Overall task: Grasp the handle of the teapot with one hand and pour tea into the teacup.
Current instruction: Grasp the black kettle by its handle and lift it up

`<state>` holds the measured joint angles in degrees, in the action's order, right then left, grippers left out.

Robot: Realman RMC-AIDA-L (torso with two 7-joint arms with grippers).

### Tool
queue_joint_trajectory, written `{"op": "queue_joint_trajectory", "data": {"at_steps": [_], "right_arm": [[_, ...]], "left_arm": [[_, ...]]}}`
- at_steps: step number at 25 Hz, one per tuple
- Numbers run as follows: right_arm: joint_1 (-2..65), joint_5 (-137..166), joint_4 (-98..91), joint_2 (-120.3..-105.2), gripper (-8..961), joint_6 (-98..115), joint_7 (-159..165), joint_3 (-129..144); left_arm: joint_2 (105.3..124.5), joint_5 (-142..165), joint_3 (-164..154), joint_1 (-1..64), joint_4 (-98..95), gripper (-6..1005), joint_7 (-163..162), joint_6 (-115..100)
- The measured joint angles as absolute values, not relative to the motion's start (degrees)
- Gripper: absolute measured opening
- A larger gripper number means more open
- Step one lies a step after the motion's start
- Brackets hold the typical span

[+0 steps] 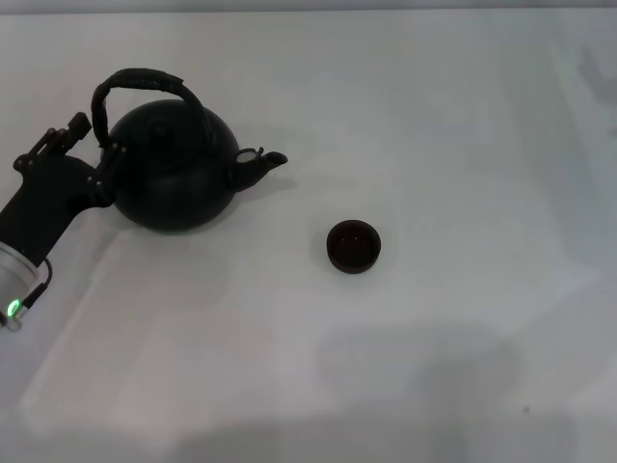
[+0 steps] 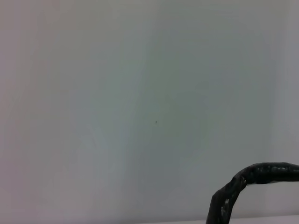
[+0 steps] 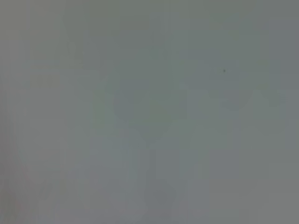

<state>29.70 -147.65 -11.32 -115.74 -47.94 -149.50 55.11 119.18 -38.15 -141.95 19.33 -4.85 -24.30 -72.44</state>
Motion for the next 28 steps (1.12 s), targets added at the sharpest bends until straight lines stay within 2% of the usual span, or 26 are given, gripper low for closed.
{"op": "queue_joint_trajectory", "data": {"at_steps": [6,20,25,28], "right_arm": [[29.70,-147.65,-11.36,-115.66,835,-47.90,-149.50,55.04],[30.21,-147.80,-11.59,-115.66,836,-47.89,-149.50,55.02],[30.23,-147.83,-11.51,-115.66,836,-47.90,-149.50,55.02],[30.24,-147.83,-11.41,-115.66,836,-47.90,-149.50,55.02]], "left_arm": [[119.17,-39.59,-141.67,19.35,-4.82,567,-24.29,-72.61],[119.09,-40.44,-141.68,20.13,-4.50,566,-21.31,-72.50],[119.17,-40.29,-141.69,20.14,-4.74,355,-19.88,-72.50],[119.18,-40.24,-141.68,20.21,-4.81,294,-19.57,-72.50]]}}
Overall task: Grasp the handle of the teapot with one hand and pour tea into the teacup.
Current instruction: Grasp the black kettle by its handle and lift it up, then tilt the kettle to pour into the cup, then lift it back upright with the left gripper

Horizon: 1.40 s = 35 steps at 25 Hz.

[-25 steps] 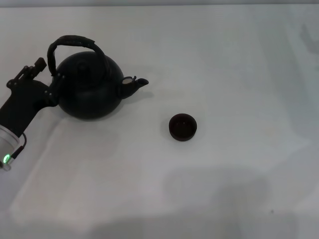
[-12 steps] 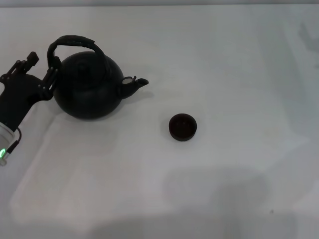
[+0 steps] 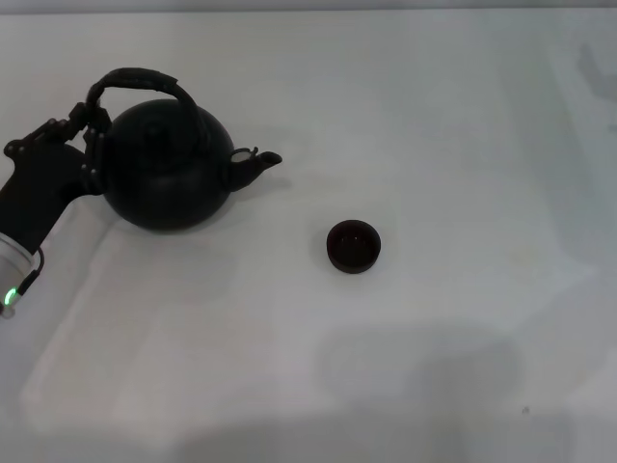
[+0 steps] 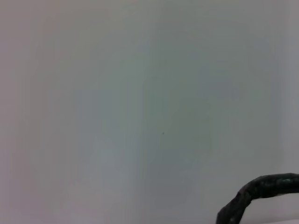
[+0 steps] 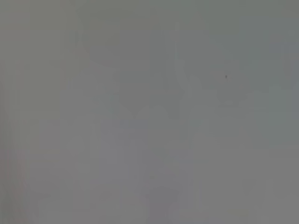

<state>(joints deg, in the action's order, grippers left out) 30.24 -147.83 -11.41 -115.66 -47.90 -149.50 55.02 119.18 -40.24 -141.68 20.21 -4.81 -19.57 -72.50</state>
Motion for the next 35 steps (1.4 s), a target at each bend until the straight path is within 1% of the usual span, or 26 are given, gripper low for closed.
{"op": "queue_joint_trajectory", "data": {"at_steps": [8,17,27,35], "right_arm": [[30.24,-147.84,-11.36,-115.66,836,-47.76,-149.50,55.02],[30.31,-147.90,-11.33,-115.68,836,-47.38,-149.50,54.44],[30.32,-148.02,-11.26,-115.84,836,-47.37,-149.50,52.84],[30.44,-148.01,-11.24,-115.77,836,-47.38,-149.59,52.82]], "left_arm": [[118.94,-40.38,-141.68,21.08,-4.83,130,-19.45,-73.30],[118.50,-40.37,-141.70,24.75,-4.16,104,-13.78,-77.29],[118.83,-34.72,-142.48,28.89,-4.47,103,-7.75,-77.94],[118.85,-33.72,-142.47,28.81,-4.23,104,-6.54,-77.18]]}}
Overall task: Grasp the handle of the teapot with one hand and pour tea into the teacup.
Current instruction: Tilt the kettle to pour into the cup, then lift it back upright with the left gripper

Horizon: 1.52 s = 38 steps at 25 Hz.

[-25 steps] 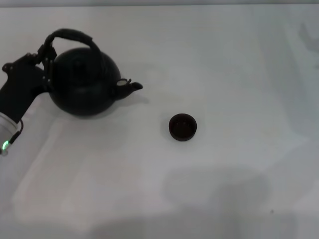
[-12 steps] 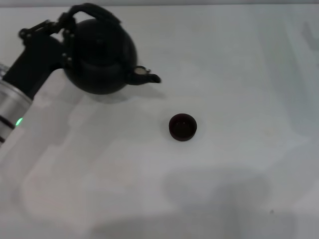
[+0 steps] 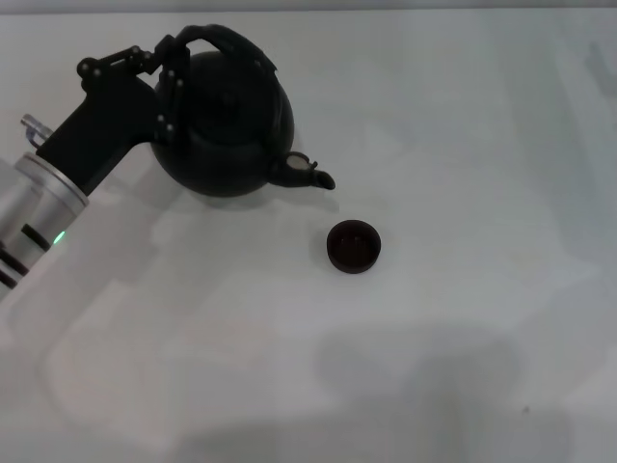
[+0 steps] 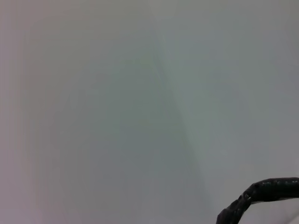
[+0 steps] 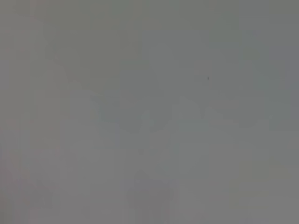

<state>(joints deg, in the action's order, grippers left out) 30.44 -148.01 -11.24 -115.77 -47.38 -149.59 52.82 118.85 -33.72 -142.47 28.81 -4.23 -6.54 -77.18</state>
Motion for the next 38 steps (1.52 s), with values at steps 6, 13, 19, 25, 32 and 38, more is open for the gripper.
{"op": "queue_joint_trajectory", "data": {"at_steps": [6,13,19,25,32,38], "right_arm": [[30.49,-148.01,-11.39,-115.65,836,-47.38,-149.57,52.82],[30.50,-147.92,-11.29,-115.70,836,-47.41,-149.53,52.82],[30.50,-147.91,-11.23,-115.63,836,-47.40,-149.50,52.82],[30.50,-147.91,-11.23,-115.64,836,-47.38,-149.50,52.82],[30.49,-147.92,-11.25,-115.67,835,-47.37,-149.50,52.82],[30.50,-147.92,-11.34,-115.67,835,-47.37,-149.50,52.83]], "left_arm": [[118.84,-30.36,-142.47,28.78,-4.55,104,-3.66,-76.50],[118.91,-28.96,-142.47,29.30,-4.91,103,-1.71,-74.76],[118.76,-28.61,-142.47,30.26,-4.76,104,-0.76,-74.68],[118.77,-27.06,-142.47,31.36,-4.85,104,2.00,-74.61],[118.85,-26.61,-142.47,31.69,-4.92,103,4.91,-74.60],[118.88,-26.61,-142.46,31.48,-6.11,102,8.67,-75.06]]}}
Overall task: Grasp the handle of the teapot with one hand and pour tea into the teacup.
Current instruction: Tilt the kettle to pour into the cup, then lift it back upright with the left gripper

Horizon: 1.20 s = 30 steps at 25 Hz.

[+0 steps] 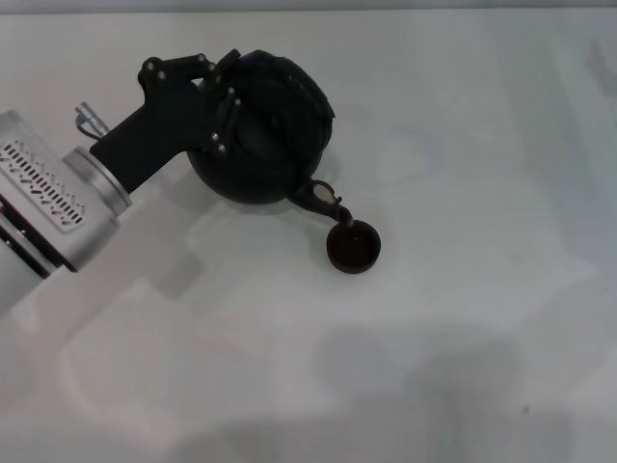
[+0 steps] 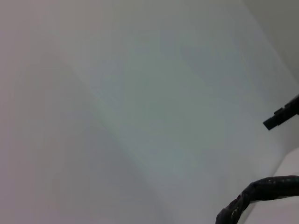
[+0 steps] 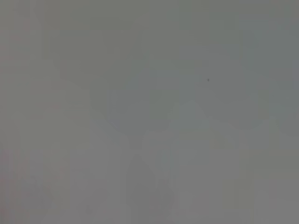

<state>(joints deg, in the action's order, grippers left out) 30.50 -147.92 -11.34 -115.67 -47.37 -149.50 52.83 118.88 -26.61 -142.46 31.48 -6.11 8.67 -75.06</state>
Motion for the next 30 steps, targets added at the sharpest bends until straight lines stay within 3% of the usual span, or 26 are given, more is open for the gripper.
{"op": "queue_joint_trajectory", "data": {"at_steps": [30], "right_arm": [[30.49,-148.01,-11.29,-115.75,836,-47.72,-148.97,51.33]], "left_arm": [[118.63,-24.26,-142.47,32.13,-6.52,98,14.62,-75.21]]}}
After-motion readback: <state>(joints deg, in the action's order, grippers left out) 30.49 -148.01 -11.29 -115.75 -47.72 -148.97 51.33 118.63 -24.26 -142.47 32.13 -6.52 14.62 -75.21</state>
